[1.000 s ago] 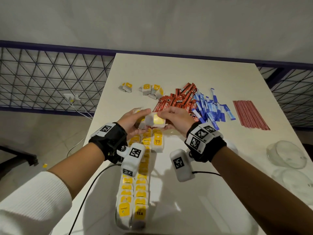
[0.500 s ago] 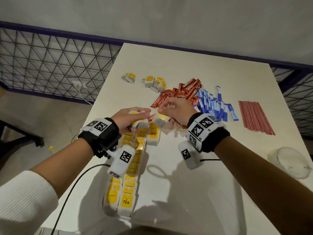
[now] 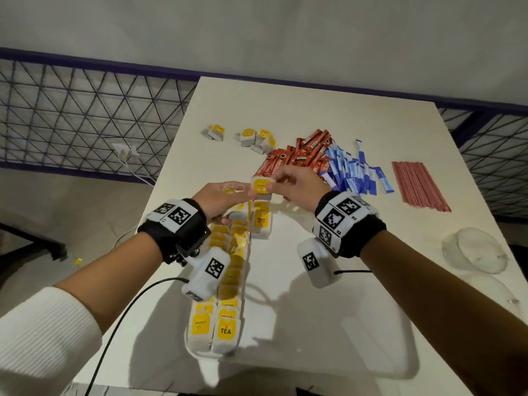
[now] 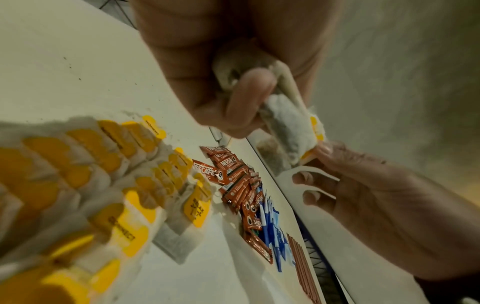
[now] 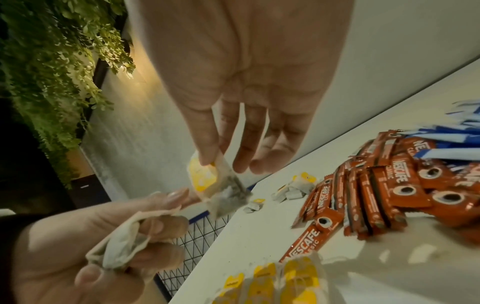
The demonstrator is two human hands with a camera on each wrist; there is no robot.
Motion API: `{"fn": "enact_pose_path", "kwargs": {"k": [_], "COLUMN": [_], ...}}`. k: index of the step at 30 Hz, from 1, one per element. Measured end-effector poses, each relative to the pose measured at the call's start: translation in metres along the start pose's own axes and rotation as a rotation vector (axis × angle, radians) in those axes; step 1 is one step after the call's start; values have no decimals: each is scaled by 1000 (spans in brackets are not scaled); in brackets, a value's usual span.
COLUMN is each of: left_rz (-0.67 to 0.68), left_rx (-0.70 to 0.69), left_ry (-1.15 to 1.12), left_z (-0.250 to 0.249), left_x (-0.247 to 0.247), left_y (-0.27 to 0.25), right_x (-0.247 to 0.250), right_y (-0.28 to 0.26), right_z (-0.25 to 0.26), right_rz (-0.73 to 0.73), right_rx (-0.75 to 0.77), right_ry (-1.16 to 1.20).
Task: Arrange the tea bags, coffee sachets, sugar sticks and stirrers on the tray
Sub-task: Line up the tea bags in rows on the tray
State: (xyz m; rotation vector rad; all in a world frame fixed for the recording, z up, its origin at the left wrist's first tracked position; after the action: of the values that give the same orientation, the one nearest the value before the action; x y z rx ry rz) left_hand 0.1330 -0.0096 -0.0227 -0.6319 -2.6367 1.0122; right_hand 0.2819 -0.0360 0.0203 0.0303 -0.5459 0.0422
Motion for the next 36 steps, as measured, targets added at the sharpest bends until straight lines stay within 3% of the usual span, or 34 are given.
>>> {"fn": "enact_pose_path", "kwargs": {"k": [5, 12, 22, 26, 32, 36], "left_rz": [12, 51, 85, 83, 73, 77], "left_rx": [-23, -54, 67, 95, 199, 239], "left_ry": [48, 284, 540, 476, 111, 8], "left_z": [0, 9, 39, 42, 41, 41], "left_x": [9, 5, -8, -2, 13, 21], "left_y": [-6, -5, -3, -1, 2, 3], "right_x": [-11, -32, -58, -69, -68, -67], "right_y": [-15, -36, -66, -69, -56, -50], "right_z": [-6, -16, -46, -64, -74, -83], "right_rz": [21, -69, -58, -23, -31, -83], "right_rx": [-87, -141, -279, -352, -401, -424], "right_ry": [1, 72, 113, 75, 40, 46]}}
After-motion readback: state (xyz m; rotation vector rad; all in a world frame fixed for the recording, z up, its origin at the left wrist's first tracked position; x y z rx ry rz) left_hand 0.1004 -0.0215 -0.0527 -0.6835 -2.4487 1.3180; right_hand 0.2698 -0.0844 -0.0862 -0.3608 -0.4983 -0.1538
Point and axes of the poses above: each hand's wrist, its own y-axis towards the middle knuckle, its own x-axis out of the back of the hand, z = x × y, the point moved 7 cm from there along y, towards the middle knuckle, and after that the axes turned 14 degrees about x, right-handed, at the moved point
